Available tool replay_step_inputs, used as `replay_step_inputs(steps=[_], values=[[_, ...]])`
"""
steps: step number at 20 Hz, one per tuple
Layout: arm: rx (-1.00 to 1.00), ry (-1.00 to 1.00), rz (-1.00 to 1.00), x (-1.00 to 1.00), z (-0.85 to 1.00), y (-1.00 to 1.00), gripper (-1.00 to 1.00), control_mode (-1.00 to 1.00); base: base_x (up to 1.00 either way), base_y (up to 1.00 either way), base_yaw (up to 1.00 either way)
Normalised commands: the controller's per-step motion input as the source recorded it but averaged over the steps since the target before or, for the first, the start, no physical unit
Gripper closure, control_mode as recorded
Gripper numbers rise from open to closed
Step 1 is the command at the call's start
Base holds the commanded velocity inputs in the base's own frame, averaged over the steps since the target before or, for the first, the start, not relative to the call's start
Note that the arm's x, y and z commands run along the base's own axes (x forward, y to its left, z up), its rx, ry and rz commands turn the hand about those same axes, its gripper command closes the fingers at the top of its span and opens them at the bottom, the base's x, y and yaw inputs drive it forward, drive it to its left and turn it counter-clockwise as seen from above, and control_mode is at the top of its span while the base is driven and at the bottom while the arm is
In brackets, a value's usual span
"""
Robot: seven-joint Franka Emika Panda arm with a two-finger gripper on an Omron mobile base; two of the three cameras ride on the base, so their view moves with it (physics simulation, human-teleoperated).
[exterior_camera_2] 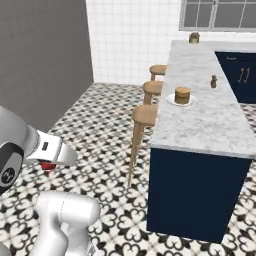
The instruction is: Take the strawberry from the fridge and place it on top of the pancake, located on the dining counter.
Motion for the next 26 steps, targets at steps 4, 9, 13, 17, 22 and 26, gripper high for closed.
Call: replay_step_inputs(steps=[4, 9, 13, 17, 22, 26], values=[[0.00, 0.00, 0.00, 0.00, 0.00, 0.00, 1.00, 1.00, 0.36, 1.00, -0.58], [0.00, 0.00, 0.00, 0.00, 0.00, 0.00, 1.00, 1.00, 0.36, 1.00, -0.58], [0.00, 0.00, 0.00, 0.00, 0.00, 0.00, 1.00, 1.00, 0.42, 1.00, -0.57], [0.00, 0.00, 0.00, 0.00, 0.00, 0.00, 1.00, 1.00, 0.51, 1.00, -0.57], [0.00, 0.00, 0.00, 0.00, 0.00, 0.00, 1.00, 1.00, 0.51, 1.00, -0.56], [0.00, 0.00, 0.00, 0.00, 0.00, 0.00, 1.00, 1.00, 0.35, 0.94, -0.62]])
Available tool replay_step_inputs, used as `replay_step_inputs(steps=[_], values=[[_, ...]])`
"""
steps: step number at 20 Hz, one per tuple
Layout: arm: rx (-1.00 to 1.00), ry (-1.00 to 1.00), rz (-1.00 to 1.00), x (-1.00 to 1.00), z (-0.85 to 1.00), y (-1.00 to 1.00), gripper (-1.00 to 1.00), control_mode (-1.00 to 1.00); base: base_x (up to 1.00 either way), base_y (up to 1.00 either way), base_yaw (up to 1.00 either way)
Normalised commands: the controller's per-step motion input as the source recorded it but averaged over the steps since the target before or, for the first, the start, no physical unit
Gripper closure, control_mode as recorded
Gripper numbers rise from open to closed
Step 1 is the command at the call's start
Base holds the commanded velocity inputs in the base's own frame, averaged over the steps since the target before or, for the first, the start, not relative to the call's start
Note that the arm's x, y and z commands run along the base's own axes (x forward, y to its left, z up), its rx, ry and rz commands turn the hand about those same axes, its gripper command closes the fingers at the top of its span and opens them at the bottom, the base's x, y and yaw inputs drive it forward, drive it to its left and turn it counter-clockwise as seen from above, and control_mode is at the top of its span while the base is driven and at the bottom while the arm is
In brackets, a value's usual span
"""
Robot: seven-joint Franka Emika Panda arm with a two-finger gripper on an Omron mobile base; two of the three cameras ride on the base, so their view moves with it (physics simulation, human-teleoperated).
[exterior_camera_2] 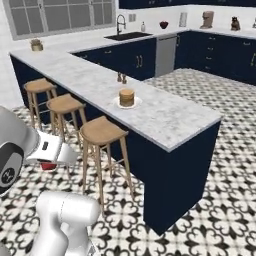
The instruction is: Take the strawberry from the fridge and place it on top of the pancake, located on the dining counter.
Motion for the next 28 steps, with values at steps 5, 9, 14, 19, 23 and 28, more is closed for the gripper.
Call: replay_step_inputs(steps=[5, 9, 14, 19, 23, 28], values=[[0.00, 0.00, 0.00, 0.00, 0.00, 0.00, 1.00, 1.00, 0.37, 0.91, -0.64], [0.00, 0.00, 0.00, 0.00, 0.00, 0.00, 1.00, 1.00, 0.21, 0.95, -0.63], [0.00, 0.00, 0.00, 0.00, 0.00, 0.00, 1.00, 1.00, 0.02, 1.00, -0.57], [0.00, 0.00, 0.00, 0.00, 0.00, 0.00, 1.00, 1.00, 0.00, 1.00, -0.52], [0.00, 0.00, 0.00, 0.00, 0.00, 0.00, 1.00, 1.00, 0.00, 1.00, -0.45], [0.00, 0.00, 0.00, 0.00, 0.00, 0.00, 1.00, 1.00, 0.25, 0.98, -0.25]])
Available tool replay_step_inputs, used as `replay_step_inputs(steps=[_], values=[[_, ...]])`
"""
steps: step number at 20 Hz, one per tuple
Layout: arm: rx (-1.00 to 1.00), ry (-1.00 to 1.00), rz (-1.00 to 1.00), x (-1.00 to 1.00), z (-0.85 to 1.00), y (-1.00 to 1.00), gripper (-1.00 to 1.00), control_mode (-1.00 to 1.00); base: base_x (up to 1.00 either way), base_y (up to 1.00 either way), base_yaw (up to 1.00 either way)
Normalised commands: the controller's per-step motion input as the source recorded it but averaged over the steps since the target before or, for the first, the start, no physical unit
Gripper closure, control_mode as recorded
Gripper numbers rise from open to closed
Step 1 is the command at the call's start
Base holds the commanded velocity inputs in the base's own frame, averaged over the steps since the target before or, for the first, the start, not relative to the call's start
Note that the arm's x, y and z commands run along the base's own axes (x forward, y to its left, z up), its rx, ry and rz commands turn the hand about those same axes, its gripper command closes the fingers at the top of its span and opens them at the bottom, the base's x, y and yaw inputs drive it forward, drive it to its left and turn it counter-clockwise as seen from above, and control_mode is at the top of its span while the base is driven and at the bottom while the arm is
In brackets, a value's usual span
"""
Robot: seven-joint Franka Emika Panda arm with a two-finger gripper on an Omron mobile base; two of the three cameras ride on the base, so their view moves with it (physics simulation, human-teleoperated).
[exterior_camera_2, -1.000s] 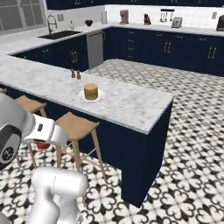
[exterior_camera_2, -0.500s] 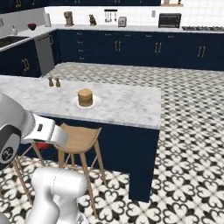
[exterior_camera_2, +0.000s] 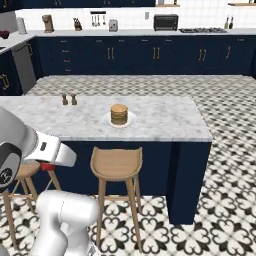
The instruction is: Take the strawberry from the fridge and place it on top of the pancake, located on the dining counter.
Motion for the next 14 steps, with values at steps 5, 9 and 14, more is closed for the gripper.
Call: replay_step_inputs(steps=[5, 9, 14], values=[[0.00, 0.00, 0.00, 0.00, 0.00, 0.00, 1.00, 1.00, 0.65, 0.16, 0.00], [0.00, 0.00, 0.00, 0.00, 0.00, 0.00, 1.00, 1.00, 0.38, -0.13, 0.00], [0.00, 0.00, 0.00, 0.00, 0.00, 0.00, 1.00, 1.00, 0.04, -0.42, 0.00]])
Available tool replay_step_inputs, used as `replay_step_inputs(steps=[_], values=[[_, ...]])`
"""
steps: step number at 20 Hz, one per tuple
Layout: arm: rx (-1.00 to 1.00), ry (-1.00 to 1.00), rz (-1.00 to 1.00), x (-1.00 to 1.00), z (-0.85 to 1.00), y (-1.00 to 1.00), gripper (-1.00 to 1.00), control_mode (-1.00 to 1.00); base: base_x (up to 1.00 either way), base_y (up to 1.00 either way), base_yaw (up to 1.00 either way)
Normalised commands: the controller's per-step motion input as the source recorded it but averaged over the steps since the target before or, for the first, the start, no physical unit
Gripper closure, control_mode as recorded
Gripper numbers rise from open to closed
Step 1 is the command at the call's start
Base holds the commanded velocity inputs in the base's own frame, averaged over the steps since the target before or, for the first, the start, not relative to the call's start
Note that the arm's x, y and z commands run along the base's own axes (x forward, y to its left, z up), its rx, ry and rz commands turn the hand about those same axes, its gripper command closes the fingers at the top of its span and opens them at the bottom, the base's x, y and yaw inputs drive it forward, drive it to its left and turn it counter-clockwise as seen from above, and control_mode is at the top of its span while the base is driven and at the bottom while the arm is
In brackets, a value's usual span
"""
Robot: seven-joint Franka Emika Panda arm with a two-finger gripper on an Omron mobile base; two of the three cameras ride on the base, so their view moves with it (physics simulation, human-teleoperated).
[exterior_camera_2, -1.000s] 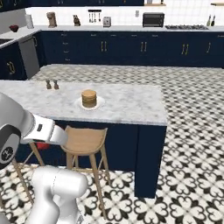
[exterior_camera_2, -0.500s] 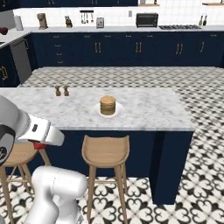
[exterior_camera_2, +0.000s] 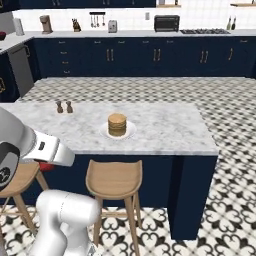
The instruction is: Take the strawberry from the fridge and place it on top of the pancake, located on the dining counter.
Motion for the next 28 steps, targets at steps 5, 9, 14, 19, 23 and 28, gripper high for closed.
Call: replay_step_inputs(steps=[5, 9, 14, 19, 23, 28], values=[[0.00, 0.00, 0.00, 0.00, 0.00, 0.00, 1.00, 1.00, 0.35, -0.23, 0.01], [0.00, 0.00, 0.00, 0.00, 0.00, 0.00, 1.00, 1.00, 0.89, 0.00, 0.02], [0.00, 0.00, 0.00, 0.00, 0.00, 0.00, 1.00, 1.00, 0.90, 0.00, 0.01], [0.00, 0.01, 0.02, 0.37, 0.00, 0.00, 1.00, -1.00, 0.41, 0.00, 0.00], [0.00, 0.05, 0.09, 0.97, 0.00, 0.00, 1.00, -1.00, 0.00, 0.00, 0.00], [0.11, 0.06, 0.09, 1.00, 0.14, -0.07, 1.00, -1.00, 0.00, 0.00, 0.00]])
